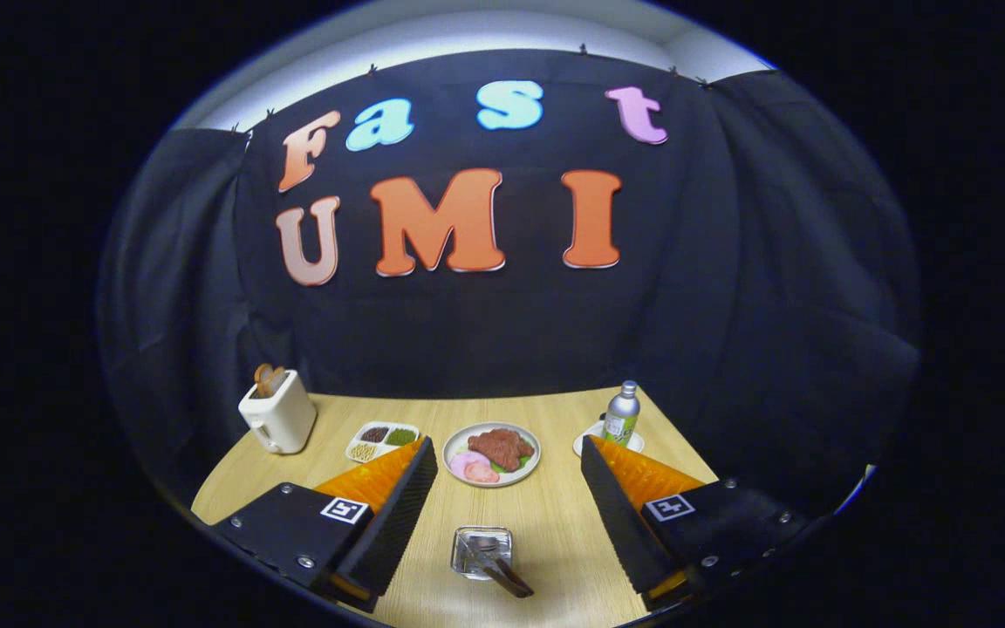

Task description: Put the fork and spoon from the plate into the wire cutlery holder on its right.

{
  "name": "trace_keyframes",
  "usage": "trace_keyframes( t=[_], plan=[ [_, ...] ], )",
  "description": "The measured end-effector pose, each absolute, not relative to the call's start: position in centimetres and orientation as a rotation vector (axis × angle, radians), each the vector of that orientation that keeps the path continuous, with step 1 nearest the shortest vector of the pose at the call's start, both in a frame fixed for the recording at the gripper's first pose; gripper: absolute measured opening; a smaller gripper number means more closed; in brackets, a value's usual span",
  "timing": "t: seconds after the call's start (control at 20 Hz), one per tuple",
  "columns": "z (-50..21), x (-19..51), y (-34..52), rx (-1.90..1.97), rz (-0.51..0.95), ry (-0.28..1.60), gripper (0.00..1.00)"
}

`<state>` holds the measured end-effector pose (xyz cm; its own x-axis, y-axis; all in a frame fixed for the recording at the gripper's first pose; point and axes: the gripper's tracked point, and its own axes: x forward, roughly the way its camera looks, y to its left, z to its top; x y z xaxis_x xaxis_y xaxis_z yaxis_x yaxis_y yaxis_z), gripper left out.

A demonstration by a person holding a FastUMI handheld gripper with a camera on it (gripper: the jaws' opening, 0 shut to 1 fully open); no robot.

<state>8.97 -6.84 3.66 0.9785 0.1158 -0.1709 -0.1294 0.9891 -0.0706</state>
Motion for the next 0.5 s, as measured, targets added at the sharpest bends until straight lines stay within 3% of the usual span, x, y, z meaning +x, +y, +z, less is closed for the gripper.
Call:
trace_keyframes(
  t=[0.5],
  plan=[
    [2.9,5.1,-9.6,-0.06,0.14,0.087,0.99]
  ],
)
